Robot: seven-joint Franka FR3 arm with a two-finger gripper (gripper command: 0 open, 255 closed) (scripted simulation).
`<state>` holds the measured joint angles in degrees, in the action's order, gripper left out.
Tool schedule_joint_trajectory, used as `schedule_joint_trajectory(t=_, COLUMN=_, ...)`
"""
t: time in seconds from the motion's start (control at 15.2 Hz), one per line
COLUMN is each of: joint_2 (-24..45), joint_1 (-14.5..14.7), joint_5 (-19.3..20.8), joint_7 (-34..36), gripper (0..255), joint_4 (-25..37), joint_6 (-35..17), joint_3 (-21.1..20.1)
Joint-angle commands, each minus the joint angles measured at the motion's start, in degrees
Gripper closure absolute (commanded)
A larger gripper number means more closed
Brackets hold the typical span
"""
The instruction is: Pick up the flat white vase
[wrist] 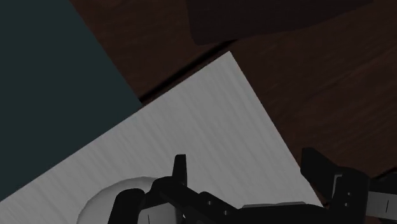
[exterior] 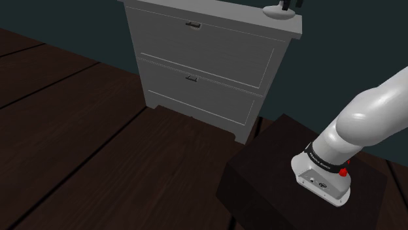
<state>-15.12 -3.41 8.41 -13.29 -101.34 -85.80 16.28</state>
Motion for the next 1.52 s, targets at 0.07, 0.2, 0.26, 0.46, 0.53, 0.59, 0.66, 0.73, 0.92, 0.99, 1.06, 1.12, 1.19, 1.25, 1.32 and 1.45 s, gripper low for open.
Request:
schedule_joint_trajectory(t=0.07, joint_2=6.19, joint_1=-0.62, joint_5=-1.56, joint_7=-3.44, gripper=0, joint_4=7.72, joint_6=0.57, joint_3=2.3)
schedule_joint_trajectory(t=0.2, joint_2=10.79, joint_1=-1.31, joint_5=-3.14, joint_7=-5.83, gripper=0, joint_4=13.75, joint_6=1.53, joint_3=3.79)
schedule_joint_trajectory(t=0.26, joint_2=13.23, joint_1=-1.8, joint_5=-4.09, joint_7=-7.06, gripper=0, joint_4=17.03, joint_6=2.17, joint_3=4.51)
schedule_joint_trajectory(t=0.46, joint_2=21.36, joint_1=-3.96, joint_5=-7.7, joint_7=-10.79, gripper=0, joint_4=28.35, joint_6=4.97, joint_3=6.54)
schedule_joint_trajectory(t=0.53, joint_2=24.44, joint_1=-5.06, joint_5=-9.19, joint_7=-12.02, gripper=0, joint_4=32.84, joint_6=6.32, joint_3=7.12)
schedule_joint_trajectory(t=0.59, joint_2=27.82, joint_1=-6.42, joint_5=-10.88, joint_7=-13.21, gripper=0, joint_4=37.9, joint_6=7.97, joint_3=7.65)
schedule_joint_trajectory(t=0.66, joint_2=29.16, joint_1=-7.12, joint_5=-11.53, joint_7=-13.62, gripper=0, joint_4=39.97, joint_6=8.68, joint_3=7.67)
schedule_joint_trajectory(t=0.73, joint_2=28.39, joint_1=-6.86, joint_5=-11.16, joint_7=-13.43, gripper=0, joint_4=38.08, joint_6=7.5, joint_3=7.51)
schedule_joint_trajectory(t=0.92, joint_2=26.44, joint_1=-6.07, joint_5=-10.28, joint_7=-12.95, gripper=0, joint_4=32.93, joint_6=4.19, joint_3=7.34)
schedule_joint_trajectory(t=0.99, joint_2=25.88, joint_1=-5.85, joint_5=-10.03, joint_7=-12.8, gripper=0, joint_4=31.36, joint_6=3.15, joint_3=7.29)
schedule_joint_trajectory(t=1.06, joint_2=25.35, joint_1=-5.65, joint_5=-9.8, joint_7=-12.65, gripper=0, joint_4=29.86, joint_6=2.14, joint_3=7.24)
schedule_joint_trajectory(t=1.12, joint_2=24.6, joint_1=-5.38, joint_5=-9.47, joint_7=-12.44, gripper=0, joint_4=27.6, joint_6=0.58, joint_3=7.16)
schedule_joint_trajectory(t=1.19, joint_2=24.6, joint_1=-5.39, joint_5=-9.47, joint_7=-12.43, gripper=0, joint_4=27.6, joint_6=0.58, joint_3=7.15)
schedule_joint_trajectory(t=1.25, joint_2=24.59, joint_1=-5.39, joint_5=-9.46, joint_7=-12.43, gripper=0, joint_4=27.58, joint_6=0.57, joint_3=7.15)
schedule_joint_trajectory(t=1.32, joint_2=24.5, joint_1=-5.35, joint_5=-9.43, joint_7=-12.4, gripper=255, joint_4=27.46, joint_6=0.54, joint_3=7.14)
schedule_joint_trajectory(t=1.45, joint_2=24.5, joint_1=-5.35, joint_5=-9.43, joint_7=-12.4, gripper=255, joint_4=27.39, joint_6=0.47, joint_3=7.13)
